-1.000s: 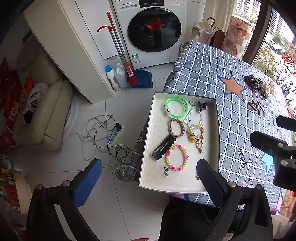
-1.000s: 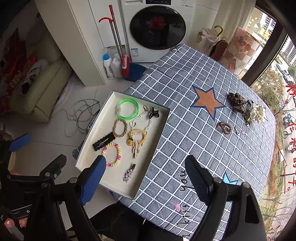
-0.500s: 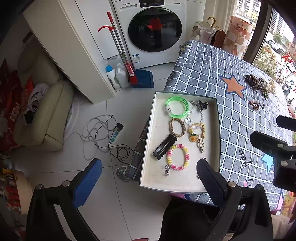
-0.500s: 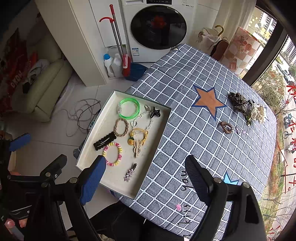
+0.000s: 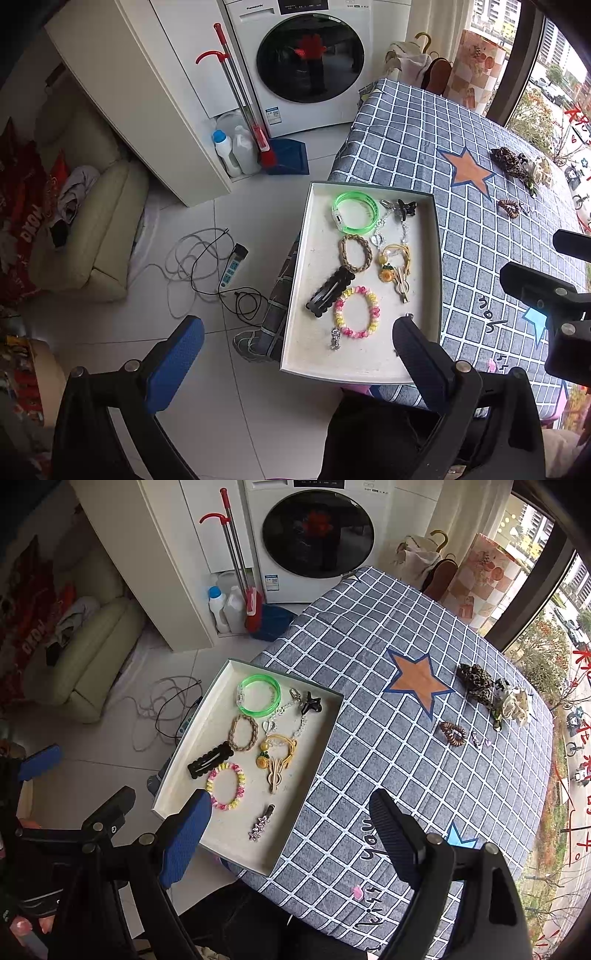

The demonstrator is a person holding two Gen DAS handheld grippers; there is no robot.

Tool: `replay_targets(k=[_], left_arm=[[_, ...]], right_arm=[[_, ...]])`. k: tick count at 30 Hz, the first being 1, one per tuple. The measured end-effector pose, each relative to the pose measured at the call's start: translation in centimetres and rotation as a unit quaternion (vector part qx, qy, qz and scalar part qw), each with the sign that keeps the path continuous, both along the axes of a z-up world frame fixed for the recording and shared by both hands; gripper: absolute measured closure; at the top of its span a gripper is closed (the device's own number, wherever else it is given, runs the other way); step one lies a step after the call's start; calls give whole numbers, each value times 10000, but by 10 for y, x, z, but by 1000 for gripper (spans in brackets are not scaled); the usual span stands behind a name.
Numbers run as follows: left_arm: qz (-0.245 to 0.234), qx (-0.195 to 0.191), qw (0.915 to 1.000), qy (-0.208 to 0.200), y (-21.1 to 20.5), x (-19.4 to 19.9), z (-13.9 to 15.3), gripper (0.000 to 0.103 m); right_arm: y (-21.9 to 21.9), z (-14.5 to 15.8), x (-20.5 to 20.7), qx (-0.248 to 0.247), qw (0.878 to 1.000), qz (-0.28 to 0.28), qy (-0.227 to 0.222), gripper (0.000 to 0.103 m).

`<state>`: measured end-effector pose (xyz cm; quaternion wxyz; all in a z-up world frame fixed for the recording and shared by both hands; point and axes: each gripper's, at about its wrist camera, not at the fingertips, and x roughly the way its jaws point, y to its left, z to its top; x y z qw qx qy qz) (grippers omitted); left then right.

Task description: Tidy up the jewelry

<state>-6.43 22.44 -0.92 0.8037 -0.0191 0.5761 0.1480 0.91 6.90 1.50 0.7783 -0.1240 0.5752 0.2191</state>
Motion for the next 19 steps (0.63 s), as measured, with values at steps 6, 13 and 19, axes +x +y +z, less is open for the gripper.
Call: replay_targets(k=[6, 13, 19], left_arm=[[-5, 0, 10000, -4, 0, 0, 0, 0], [-9, -10, 10000, -12, 1, 0, -1, 0], [-12, 17, 10000, -2, -1, 1, -2, 0]], right_arm=[[0, 0, 0, 1, 10000, -2, 5, 14], [2, -3, -3, -9, 10000, 47, 51, 14], [0, -3, -1, 1, 10000, 57, 57, 14]])
